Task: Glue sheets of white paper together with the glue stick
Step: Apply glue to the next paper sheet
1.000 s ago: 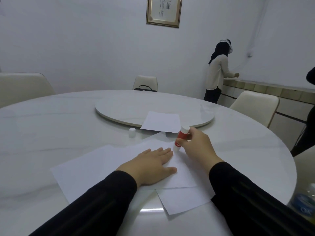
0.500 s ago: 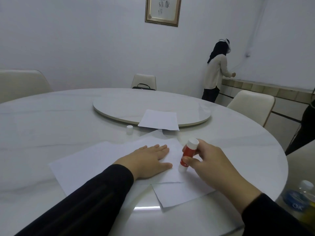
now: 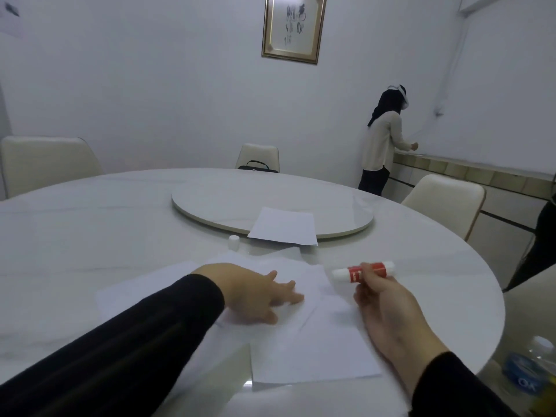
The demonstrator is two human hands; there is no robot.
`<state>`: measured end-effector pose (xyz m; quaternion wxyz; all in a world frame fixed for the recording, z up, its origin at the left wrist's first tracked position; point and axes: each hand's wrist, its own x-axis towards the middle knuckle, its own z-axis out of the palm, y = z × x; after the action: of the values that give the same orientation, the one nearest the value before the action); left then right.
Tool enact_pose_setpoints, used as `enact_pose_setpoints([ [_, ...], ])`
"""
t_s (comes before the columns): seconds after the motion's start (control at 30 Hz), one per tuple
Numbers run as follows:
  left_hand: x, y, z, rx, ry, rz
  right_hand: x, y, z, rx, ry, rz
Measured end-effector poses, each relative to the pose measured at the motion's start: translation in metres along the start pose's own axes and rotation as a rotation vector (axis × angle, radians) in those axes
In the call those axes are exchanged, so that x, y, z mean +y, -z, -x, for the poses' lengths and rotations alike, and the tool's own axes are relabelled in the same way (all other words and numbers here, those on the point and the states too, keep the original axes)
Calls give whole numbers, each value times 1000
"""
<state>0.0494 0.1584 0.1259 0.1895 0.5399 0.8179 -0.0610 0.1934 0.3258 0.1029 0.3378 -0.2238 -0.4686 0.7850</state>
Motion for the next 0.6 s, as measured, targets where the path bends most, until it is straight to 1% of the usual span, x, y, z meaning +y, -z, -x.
enact_pose_setpoints([
  [0.03,-6,3,6,-24,-2,13,4,0,-1,4,5,36],
  [0.07,-10,4,11,0,18,60,6,0,-2,-10,23,78],
  [0.13,-14,-5,16,173,106,174,9,-1,1,-53,71,166],
  [0.17,-13,-13,16,255,184,177,10,-1,3,-76,101,212],
  [0.2,-13,-21,14,290,262,139,11,-3,6,-111,134,254],
  [0.23,-14,-28,12,289,318,96,12,-4,9,-161,169,286],
  [0.27,-17,-33,10,264,335,80,13,-5,11,-219,195,306],
  [0.33,-29,-32,14,215,317,132,15,-7,15,-322,194,329],
  [0.4,-41,-27,22,174,288,209,15,-8,15,-379,133,359],
  [0.47,-49,-23,30,147,250,273,14,-9,11,-378,82,399],
  [0.53,-52,-22,35,129,207,284,11,-10,5,-359,61,423],
  [0.6,-53,-22,35,169,183,302,3,-15,-1,-349,49,463],
])
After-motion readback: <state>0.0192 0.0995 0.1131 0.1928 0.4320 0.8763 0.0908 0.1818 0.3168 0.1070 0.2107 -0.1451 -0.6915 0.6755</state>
